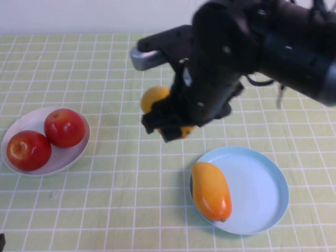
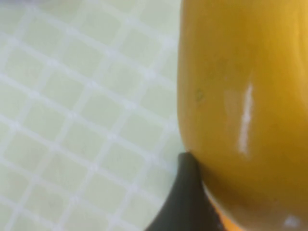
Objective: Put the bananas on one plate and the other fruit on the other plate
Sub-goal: Put another type of fruit in the right plate
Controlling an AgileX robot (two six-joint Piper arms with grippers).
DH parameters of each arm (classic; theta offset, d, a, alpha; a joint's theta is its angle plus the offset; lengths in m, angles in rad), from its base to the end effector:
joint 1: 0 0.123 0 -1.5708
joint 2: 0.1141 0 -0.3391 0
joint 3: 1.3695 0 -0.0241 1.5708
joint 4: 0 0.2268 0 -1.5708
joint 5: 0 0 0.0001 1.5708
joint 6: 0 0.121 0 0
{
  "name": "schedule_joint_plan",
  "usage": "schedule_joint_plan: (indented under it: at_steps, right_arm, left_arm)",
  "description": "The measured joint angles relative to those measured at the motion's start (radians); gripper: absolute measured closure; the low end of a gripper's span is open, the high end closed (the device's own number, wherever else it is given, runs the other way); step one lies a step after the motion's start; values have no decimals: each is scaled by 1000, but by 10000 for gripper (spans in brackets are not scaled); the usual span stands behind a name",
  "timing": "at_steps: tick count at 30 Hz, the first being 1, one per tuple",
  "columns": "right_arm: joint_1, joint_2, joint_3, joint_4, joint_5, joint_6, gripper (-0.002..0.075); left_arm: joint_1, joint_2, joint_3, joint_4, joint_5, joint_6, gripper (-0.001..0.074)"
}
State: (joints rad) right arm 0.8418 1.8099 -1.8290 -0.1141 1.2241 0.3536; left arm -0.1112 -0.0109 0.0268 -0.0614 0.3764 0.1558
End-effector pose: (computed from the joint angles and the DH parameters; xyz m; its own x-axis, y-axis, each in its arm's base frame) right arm 0.2715 0.2845 0.3811 -0.7888 -0.4212 -0.4477 -0.4901 0.8705 0.0446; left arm 0.0023 -0.0030 0.1618 -0.2834 0.1308 -0.9500 0.1610 0.9831 0.0873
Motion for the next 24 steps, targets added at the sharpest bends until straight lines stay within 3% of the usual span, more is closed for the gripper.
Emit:
schedule_joint_plan:
  at_steps: [6,10,17,24]
  right_arm:
    - [-80,-273,438,2,-174,112,260]
    - [-138,-355,619,30,-245,133,260]
    - [-228,-359,749,73,-318,133,260]
    - [-240,-331,798,84,-412,96,260]
  left_arm:
    - [0,0,0,0,0,0,731]
    - [0,0,0,0,0,0,731]
    - [0,0,0,0,0,0,731]
    - [0,0,0,0,0,0,731]
